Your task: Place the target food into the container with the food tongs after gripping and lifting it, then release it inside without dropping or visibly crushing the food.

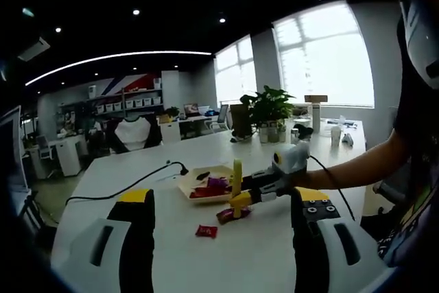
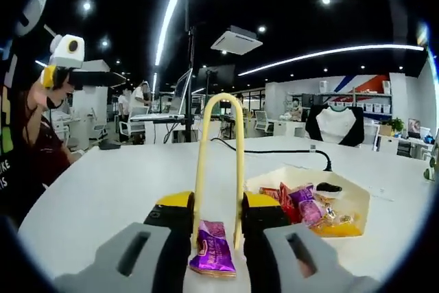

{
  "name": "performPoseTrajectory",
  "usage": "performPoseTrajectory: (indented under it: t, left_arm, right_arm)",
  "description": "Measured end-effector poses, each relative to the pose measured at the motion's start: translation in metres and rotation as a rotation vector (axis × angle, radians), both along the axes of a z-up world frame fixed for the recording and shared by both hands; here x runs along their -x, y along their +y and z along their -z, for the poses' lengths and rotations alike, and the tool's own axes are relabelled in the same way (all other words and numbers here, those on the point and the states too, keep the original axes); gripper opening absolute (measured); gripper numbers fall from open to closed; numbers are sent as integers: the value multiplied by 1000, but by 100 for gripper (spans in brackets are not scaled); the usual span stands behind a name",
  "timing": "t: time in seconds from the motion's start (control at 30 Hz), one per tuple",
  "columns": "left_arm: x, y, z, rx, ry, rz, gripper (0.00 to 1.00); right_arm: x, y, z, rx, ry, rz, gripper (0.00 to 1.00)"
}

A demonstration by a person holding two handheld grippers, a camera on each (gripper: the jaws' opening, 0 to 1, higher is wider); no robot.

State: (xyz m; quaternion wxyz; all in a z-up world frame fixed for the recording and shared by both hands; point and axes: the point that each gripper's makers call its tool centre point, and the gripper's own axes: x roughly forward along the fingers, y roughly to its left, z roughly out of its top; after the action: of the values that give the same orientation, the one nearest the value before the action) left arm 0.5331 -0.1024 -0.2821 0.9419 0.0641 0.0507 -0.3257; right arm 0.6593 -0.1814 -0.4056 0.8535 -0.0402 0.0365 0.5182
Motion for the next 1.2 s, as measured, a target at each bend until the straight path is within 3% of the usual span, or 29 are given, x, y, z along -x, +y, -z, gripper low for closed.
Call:
performPoseTrajectory:
  t: [0.1, 0.13, 0.17, 0.27, 0.33, 0.43, 0.6, 0.9, 0.97, 1.2]
  left_arm:
    - [-1, 0, 0, 1, 1, -5, 87]
    - [-1, 0, 0, 1, 2, -5, 87]
    - [-2, 0, 0, 0, 3, -6, 87]
    - [-3, -1, 2, -1, 9, -5, 87]
    - [-4, -2, 2, -1, 11, -3, 86]
    - [-4, -2, 1, -3, 9, 4, 86]
    - [-4, -1, 2, -10, 13, 10, 86]
    - [-7, 0, -1, -2, 7, 9, 86]
    - [-7, 1, 0, -4, 7, 11, 86]
    - [-8, 2, 0, -3, 5, 12, 86]
  right_arm:
    - [5, 3, 7, 13, 10, -15, 24]
    - [4, 4, 1, -15, -22, -9, 24]
    - [4, 3, 3, -6, 2, 3, 24]
    - [6, 5, 3, 23, -26, 38, 22]
    - [6, 5, 3, 13, -5, 64, 20]
    - [10, 6, 2, 19, -44, 82, 18]
    - [7, 2, 0, -14, -6, 113, 18]
    - [-5, -10, -36, -91, -33, 172, 18]
    - [-11, -13, -53, -183, 8, 190, 18]
    - [-44, -34, -75, -153, -57, 236, 18]
